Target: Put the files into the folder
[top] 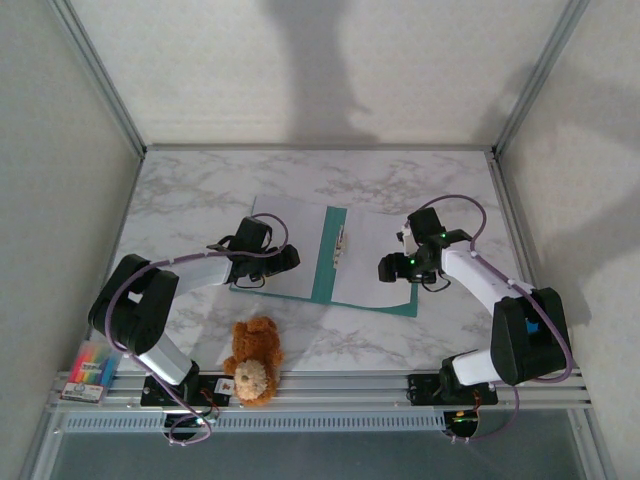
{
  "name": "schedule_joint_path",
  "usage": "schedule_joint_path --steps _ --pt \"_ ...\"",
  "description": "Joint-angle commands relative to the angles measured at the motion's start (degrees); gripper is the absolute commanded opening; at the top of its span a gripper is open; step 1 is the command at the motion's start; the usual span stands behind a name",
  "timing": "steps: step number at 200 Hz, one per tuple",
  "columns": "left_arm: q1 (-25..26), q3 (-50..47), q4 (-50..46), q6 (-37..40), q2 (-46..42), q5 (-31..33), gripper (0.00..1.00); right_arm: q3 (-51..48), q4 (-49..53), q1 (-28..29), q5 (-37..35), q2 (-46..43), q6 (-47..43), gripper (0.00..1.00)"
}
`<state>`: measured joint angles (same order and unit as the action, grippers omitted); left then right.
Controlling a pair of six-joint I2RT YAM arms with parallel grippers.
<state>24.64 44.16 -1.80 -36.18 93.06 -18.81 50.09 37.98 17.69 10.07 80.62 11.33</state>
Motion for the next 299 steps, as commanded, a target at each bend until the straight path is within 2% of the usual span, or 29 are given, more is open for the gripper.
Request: schedule_joint_path --steps 1,7,22,38,68,145,187,226,299 --pt "-0.78 -1.57 -4.69 0.68 1.74 1.31 0.84 3.0 2.16 -0.87 -1.47 -0.95 -0.16 0.81" --pt "-0.76 -1.56 -4.73 0.68 1.73 1.33 0.85 3.61 2.46 -1.15 -1.54 -0.88 -0.24 0.83" --pt "-0.73 -1.45 -4.91 0.68 1.56 1.36 0.84 5.22 3.66 -1.85 -2.89 -0.85 -0.31 0.97" --pt "-0.74 -1.29 -5.0 0.67 1.41 1.5 0.85 7.13 5.27 -2.55 -4.83 -0.9 -0.52 0.99" --pt "-0.75 -1.09 -5.22 0.68 1.44 1.58 0.85 10.38 5.96 -3.08 -8.52 0.45 1.67 0.98" --pt "-0.75 0.16 -6.38 0.86 2.02 2.16 0.85 10.98 -8.23 -3.06 1.63 10.38 8.08 0.92" --pt "-0.68 0.05 -6.57 0.76 2.03 2.34 0.85 12.27 -12.73 -2.95 3.3 15.93 8.26 0.92" --pt "-0.74 0.29 -6.63 0.67 2.01 2.43 0.85 13.59 -13.51 -2.95 2.74 20.71 7.76 0.91" --pt "-0.73 0.31 -6.64 0.7 2.27 2.55 0.85 14.59 -13.55 -1.99 4.48 23.96 7.05 0.91"
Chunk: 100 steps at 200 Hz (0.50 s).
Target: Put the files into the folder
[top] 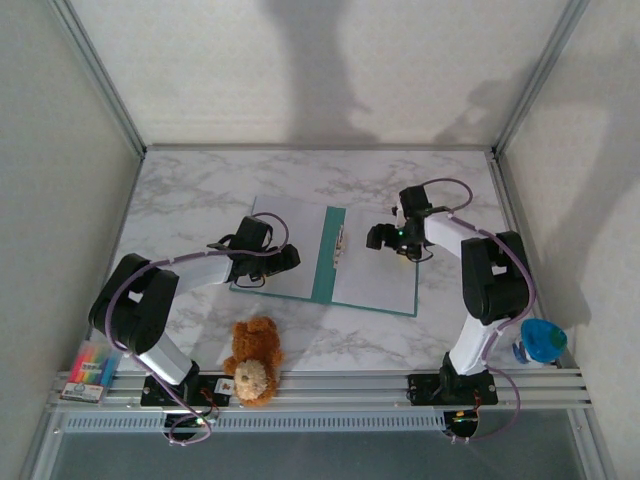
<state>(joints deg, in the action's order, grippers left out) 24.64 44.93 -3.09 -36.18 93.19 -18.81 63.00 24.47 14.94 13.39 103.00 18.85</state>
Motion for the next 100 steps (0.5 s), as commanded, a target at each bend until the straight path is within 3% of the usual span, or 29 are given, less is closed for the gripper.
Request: schedule_joint_path --steps 1,100 --pt "-0.69 -0.45 -5.35 0.69 2.11 2.55 0.85 1.72 -0.04 0.78 1.13 1.63 -0.48 0.9" --pt "-0.67 -0.78 -5.38 0.76 1.66 2.55 0.85 1.88 3.08 1.43 -1.69 0.32 -0.79 0.91"
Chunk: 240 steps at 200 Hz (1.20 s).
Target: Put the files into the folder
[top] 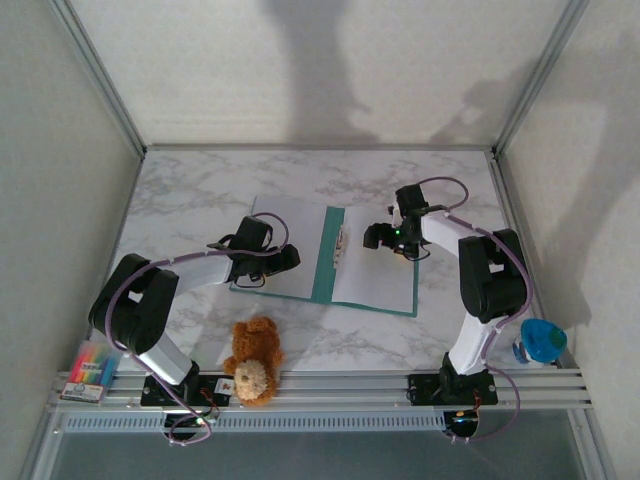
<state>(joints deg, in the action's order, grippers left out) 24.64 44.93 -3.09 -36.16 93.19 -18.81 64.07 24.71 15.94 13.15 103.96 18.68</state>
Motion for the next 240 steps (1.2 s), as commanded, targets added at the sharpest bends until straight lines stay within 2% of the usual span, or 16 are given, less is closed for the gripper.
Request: schedule_joint_path --steps 1,82,143,240 --pt "-0.7 -0.79 -5.41 0.74 1.65 2.55 0.85 0.84 2.86 0.41 -1.54 -0.67 -0.64 0.91" --pt "-0.74 -0.58 -5.86 0.88 1.2 2.63 0.85 3.75 6.22 0.33 -3.9 -1.39 -2.4 0.92" --pt "-0.73 -0.13 -6.55 0.95 0.81 2.81 0.85 5.5 7.58 0.37 -1.89 -2.41 -2.23 0.93" --pt "0.03 10.34 -15.52 1.46 -4.26 4.85 0.87 6.78 8.1 0.04 2.05 -14.55 -2.42 0.94"
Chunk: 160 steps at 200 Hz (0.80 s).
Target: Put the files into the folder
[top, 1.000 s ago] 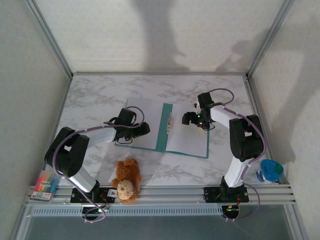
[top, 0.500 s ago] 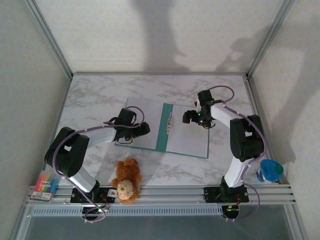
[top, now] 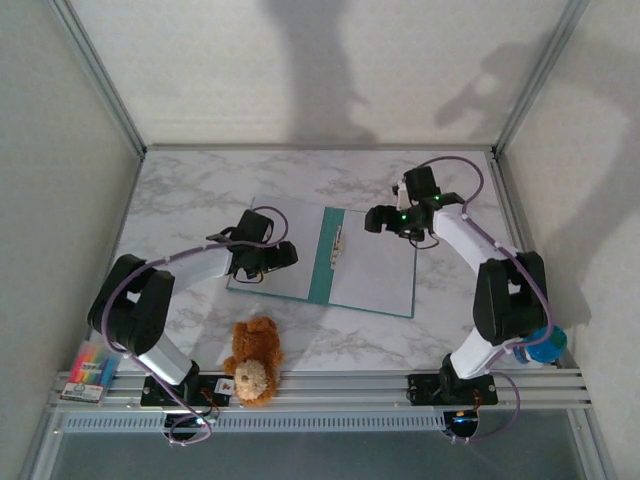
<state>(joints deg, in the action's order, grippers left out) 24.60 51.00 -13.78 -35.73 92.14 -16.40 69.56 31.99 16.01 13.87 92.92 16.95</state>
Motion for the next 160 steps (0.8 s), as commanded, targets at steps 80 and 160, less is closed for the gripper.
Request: schedule_joint_path --steps 80,160 --pt "4.32 17.72 -5.25 5.18 4.88 4.32 0.86 -8.35 -11.48 -0.88 2.62 -14.6 1.81 0.96" --pt "8.07 43.12 -8.34 11.67 27.77 0.48 0.68 -19.3 -21.62 -3.5 1.7 -16.91 6.57 0.96"
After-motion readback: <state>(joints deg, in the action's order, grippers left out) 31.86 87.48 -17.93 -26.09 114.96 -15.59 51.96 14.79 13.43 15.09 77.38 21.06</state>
